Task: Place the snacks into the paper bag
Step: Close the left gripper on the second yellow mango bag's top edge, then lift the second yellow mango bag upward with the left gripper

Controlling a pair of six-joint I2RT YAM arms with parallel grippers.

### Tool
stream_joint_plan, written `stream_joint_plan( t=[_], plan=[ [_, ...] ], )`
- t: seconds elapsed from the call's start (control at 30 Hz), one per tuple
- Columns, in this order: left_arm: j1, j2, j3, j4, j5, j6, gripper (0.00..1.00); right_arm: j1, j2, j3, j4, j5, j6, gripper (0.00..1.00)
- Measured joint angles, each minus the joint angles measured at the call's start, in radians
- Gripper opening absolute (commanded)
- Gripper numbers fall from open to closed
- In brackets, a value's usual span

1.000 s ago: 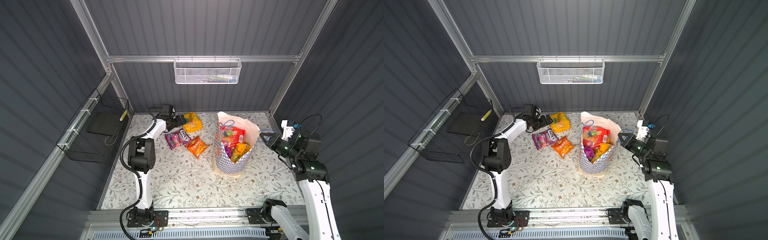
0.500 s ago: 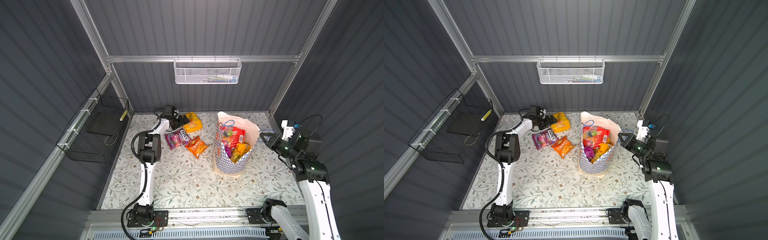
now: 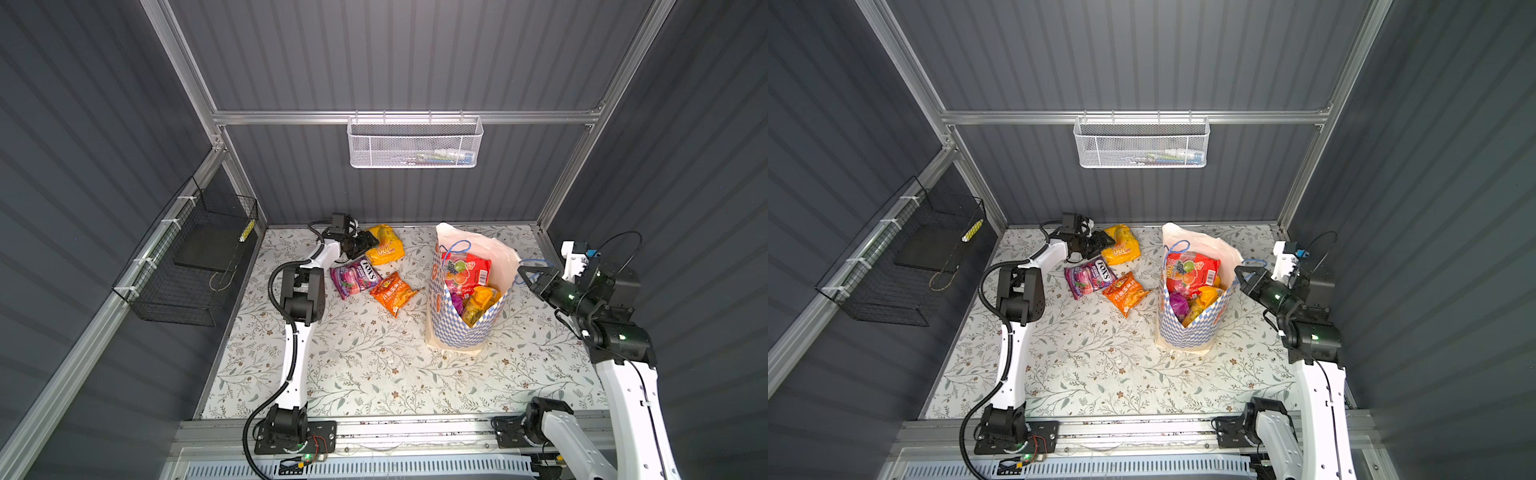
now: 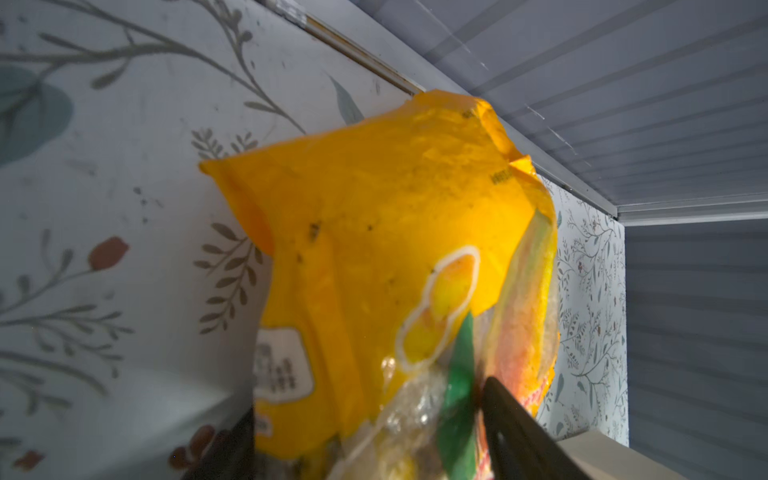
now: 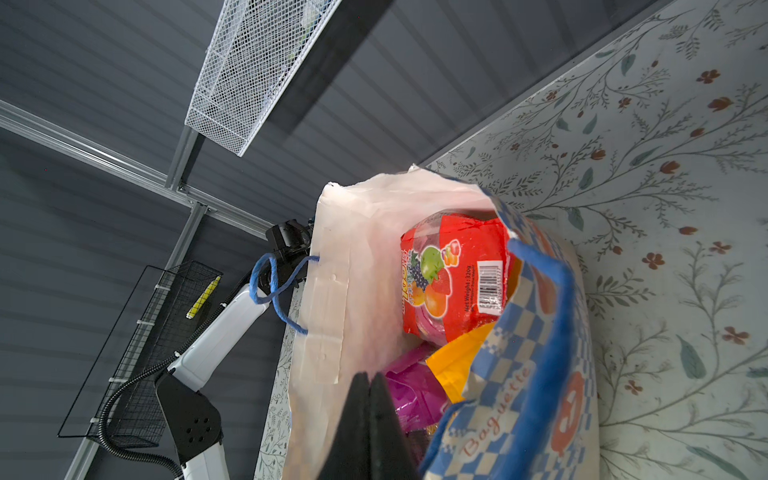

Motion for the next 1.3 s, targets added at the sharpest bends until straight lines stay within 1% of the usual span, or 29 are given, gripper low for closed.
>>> stream_joint_plan(
  t=[0.17,0.23,0.33,0.5,0.77,0.9,1.17,1.3],
  plan=[
    [0.0,0.001,0.0,0.009,0.013,-0.034,0.44,0.0,0.0,-0.003,0.008,-0.001,0.008,0.0],
    [0.0,0.001,0.0,0.015,0.023,-0.052,0.3,0.0,-0.002,-0.002,0.009,0.0,0.01,0.0],
    [0.0,0.001,0.0,0.027,0.037,-0.08,0.13,0.0,-0.002,-0.003,0.011,0.0,0.014,0.0],
    [0.0,0.001,0.0,0.037,0.048,-0.109,0.0,0.0,-0.002,-0.003,0.011,0.0,0.015,0.0],
    [0.0,0.0,-0.001,0.038,0.068,-0.164,0.0,0.0,-0.007,-0.011,0.019,0.001,0.02,0.0],
    [0.0,-0.026,-0.011,0.023,0.074,-0.176,0.0,0.0,-0.032,-0.014,0.018,0.014,0.023,0.0],
    [0.0,-0.17,-0.013,-0.058,0.064,-0.175,0.0,0.0,-0.053,-0.015,0.002,0.04,0.013,0.0],
    [0.0,-0.245,-0.013,-0.06,0.065,-0.174,0.0,0.0,-0.052,-0.015,-0.002,0.048,0.011,0.0]
  ],
)
